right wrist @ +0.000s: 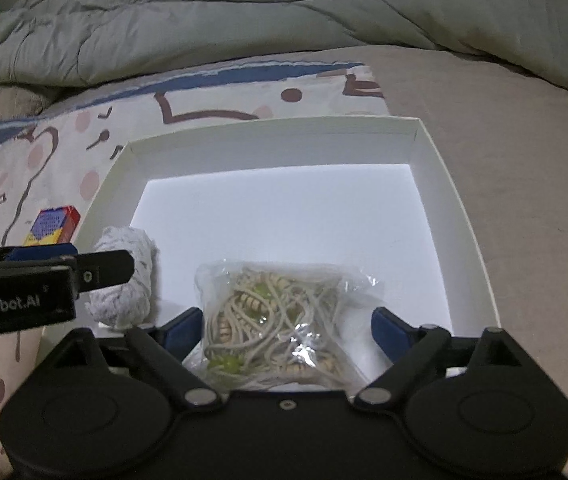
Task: Organize objects
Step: 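Open both tools to release the cord bag and knitted ball, then withdraw both tools from the box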
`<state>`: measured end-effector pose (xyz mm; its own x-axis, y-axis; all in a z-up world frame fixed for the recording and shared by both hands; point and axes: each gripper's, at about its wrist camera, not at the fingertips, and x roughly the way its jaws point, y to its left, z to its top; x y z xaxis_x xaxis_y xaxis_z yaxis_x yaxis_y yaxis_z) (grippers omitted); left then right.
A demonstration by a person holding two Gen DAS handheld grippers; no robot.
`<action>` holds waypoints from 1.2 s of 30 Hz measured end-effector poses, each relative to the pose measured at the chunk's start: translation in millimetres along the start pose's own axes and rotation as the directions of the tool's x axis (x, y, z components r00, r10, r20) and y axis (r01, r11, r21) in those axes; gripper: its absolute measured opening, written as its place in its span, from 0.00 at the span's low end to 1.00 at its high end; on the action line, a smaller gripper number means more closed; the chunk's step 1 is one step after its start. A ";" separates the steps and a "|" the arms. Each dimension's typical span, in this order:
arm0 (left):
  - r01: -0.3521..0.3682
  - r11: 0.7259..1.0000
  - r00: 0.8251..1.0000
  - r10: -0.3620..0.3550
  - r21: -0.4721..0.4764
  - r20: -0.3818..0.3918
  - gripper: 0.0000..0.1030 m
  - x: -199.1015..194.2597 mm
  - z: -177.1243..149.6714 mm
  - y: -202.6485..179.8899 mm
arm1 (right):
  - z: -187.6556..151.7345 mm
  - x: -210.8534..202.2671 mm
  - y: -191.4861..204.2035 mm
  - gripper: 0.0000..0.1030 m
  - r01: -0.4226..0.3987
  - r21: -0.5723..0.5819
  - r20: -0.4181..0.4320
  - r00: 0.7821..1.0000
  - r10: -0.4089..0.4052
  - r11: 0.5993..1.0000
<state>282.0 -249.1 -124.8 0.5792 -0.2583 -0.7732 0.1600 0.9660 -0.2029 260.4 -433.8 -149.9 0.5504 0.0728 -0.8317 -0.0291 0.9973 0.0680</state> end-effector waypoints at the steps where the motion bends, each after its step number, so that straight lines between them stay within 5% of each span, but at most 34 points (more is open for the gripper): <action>1: -0.002 1.000 1.000 0.002 -0.001 0.000 0.62 -1.3 0.9 0.4 | 0.7 0.1 -0.8 0.89 -0.001 0.003 0.000 1.000 0.001 1.000; 24: -0.057 0.995 0.998 0.054 0.083 0.042 0.65 -71.7 2.9 18.6 | 8.0 -72.7 6.9 0.92 0.010 0.143 0.108 0.994 -0.026 0.990; 36: -0.052 0.992 0.997 0.044 0.117 0.069 0.68 -122.8 -7.7 31.7 | -22.1 -127.8 35.2 0.97 0.063 0.119 0.166 0.983 -0.082 0.991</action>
<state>209.7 -186.7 -40.8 0.6393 -0.2157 -0.7381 0.2222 0.9707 -0.0912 170.6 -407.7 -53.4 0.6815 -0.0126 -0.7317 0.1049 0.9912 0.0806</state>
